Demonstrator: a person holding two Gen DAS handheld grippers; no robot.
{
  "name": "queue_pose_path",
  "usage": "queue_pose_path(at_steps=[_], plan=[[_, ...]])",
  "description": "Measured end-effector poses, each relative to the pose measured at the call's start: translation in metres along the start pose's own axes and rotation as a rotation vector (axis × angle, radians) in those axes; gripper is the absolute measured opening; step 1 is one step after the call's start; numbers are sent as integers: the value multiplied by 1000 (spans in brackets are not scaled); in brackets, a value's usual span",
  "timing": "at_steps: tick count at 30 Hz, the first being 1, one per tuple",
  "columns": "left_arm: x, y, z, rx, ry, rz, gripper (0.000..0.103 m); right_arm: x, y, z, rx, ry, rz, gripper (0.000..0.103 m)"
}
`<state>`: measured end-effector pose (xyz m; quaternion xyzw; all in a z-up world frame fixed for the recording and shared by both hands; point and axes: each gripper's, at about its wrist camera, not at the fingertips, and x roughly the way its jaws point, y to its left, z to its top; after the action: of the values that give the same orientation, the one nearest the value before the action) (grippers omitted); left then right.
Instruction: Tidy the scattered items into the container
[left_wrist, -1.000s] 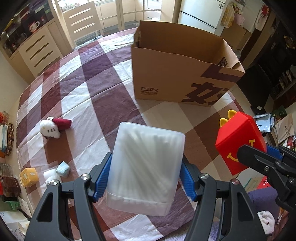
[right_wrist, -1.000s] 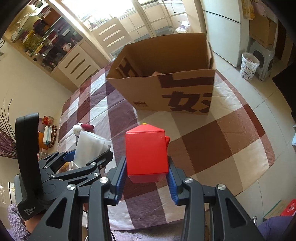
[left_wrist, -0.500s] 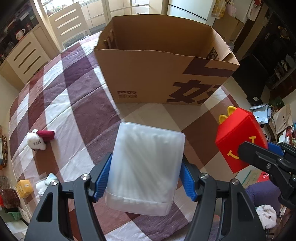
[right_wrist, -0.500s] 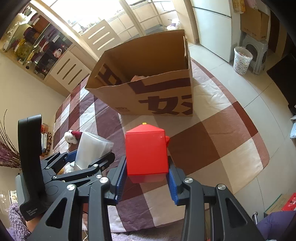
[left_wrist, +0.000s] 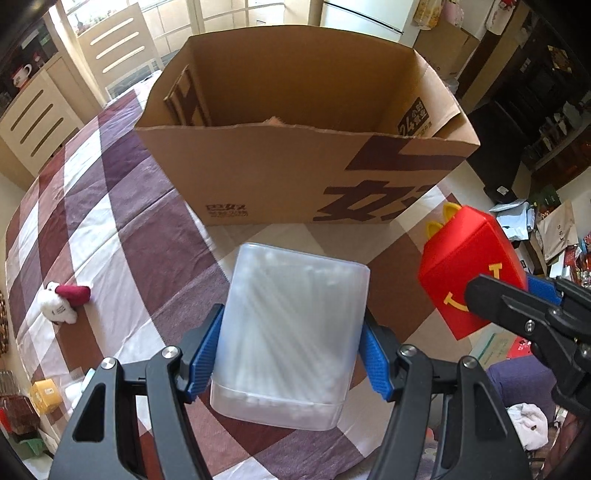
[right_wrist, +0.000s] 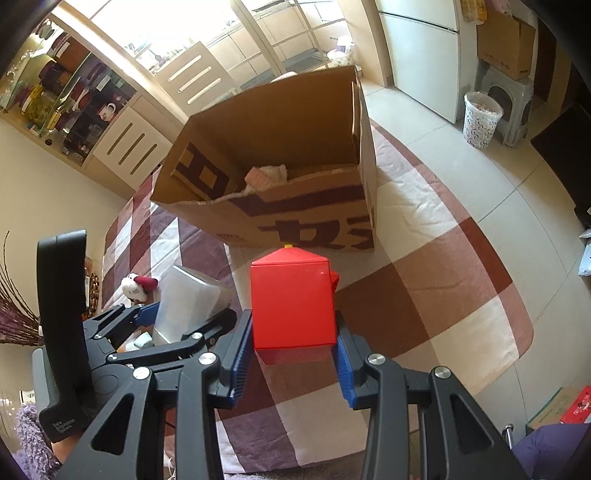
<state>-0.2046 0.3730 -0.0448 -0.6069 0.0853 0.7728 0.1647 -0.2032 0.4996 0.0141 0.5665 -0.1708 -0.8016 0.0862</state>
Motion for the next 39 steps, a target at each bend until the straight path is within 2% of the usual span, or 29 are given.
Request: queue_pose_path(at_steps=[18,23,29,39], plan=[[-56,13,72,-22,-108,-82,68,-36,24,70,-73,-130,52,40],[-65,13,98,-20,-142,-53,68,-35,27,93,-88,-151,43,40],[-56,17,132,-24,-142,-41,69,-25,24,122,-88,-167,9,40],[-7,25,167,-35,-74,-50,69,16,20,141,-109,-119,-54,40]])
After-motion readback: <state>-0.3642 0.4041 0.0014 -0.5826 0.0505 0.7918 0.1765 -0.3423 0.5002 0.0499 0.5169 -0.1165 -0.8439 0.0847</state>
